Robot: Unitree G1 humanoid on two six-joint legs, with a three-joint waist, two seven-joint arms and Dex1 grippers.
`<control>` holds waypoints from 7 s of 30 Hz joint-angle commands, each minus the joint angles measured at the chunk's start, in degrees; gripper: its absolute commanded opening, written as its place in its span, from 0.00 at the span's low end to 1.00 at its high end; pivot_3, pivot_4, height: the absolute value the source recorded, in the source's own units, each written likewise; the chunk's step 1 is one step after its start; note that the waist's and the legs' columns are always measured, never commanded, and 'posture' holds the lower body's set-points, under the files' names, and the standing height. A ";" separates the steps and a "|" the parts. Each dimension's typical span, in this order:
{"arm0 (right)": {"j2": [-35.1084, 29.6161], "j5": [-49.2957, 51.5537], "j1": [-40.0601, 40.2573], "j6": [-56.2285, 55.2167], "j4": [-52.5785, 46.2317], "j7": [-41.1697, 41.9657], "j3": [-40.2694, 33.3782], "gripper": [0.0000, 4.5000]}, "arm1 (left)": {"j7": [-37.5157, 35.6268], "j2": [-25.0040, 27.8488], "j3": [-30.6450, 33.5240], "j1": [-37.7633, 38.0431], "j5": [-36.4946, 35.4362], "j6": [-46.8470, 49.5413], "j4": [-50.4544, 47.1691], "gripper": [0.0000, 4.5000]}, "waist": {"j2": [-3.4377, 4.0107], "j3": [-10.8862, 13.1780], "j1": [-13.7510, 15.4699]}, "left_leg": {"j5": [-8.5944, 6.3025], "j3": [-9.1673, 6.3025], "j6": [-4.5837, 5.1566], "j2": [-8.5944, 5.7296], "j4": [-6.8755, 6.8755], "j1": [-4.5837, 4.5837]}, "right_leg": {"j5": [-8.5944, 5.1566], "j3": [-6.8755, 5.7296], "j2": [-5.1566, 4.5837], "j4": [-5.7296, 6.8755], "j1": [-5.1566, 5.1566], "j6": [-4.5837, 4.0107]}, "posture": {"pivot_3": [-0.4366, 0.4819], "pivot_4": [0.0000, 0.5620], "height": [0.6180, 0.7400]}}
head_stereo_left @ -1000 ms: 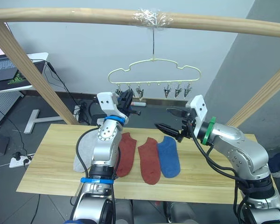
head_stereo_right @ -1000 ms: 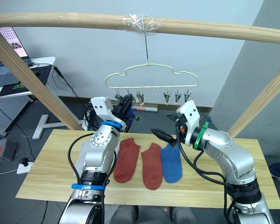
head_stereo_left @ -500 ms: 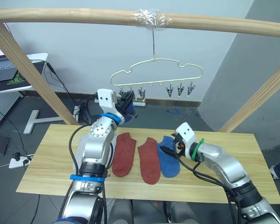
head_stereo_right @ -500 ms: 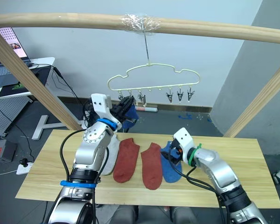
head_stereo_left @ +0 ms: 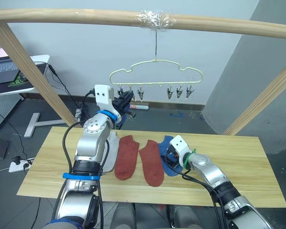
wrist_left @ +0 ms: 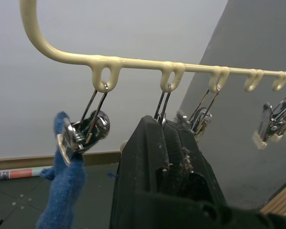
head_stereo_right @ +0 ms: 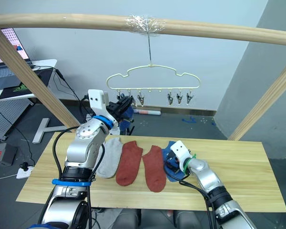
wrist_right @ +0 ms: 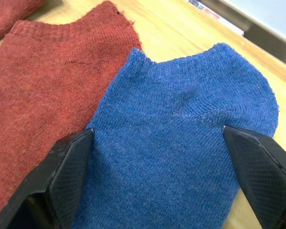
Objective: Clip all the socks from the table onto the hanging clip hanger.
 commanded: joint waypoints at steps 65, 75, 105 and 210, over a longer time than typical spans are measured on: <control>3.16 1.05 -7.45 -8.91 -23.72 9.01 -3.99 0.00 | -11.32 10.27 15.78 -3.84 -33.93 43.78 -7.52 0.97 | 0.05 0.08 -1.16 | -0.07 -0.09 -0.08 0.05 -0.38 0.08 | 0.01 -0.09 -0.05 -0.81 0.36 -0.04 | 0.62 0.30 1.00; 5.56 12.97 -5.22 7.13 -31.27 13.57 -5.32 0.46 | -11.53 13.29 10.22 8.65 -30.14 36.73 -25.00 1.00 | 0.10 0.11 -0.57 | -0.11 -0.21 -0.16 0.07 -0.42 0.01 | 0.00 -0.24 -0.08 -0.87 0.35 -0.06 | 0.64 0.30 1.00; -11.37 21.03 -0.73 18.08 -52.29 11.66 -18.47 1.00 | 9.14 -11.01 -9.07 6.54 8.42 -11.46 -2.93 0.59 | 0.09 0.15 0.04 | -0.11 -0.10 -0.11 -0.06 -0.25 -0.12 | 0.01 -0.09 -0.14 -0.96 0.32 -0.03 | 0.56 0.28 1.00; -11.89 -9.17 7.76 -8.36 -14.26 12.68 5.06 0.00 | -1.82 -7.54 1.19 -0.50 -10.94 11.88 -3.78 0.02 | 0.02 -0.34 0.05 | -0.07 -0.08 -0.10 -0.07 -0.11 0.56 | -0.13 -0.03 -0.06 -0.45 0.80 0.26 | 0.61 0.25 1.00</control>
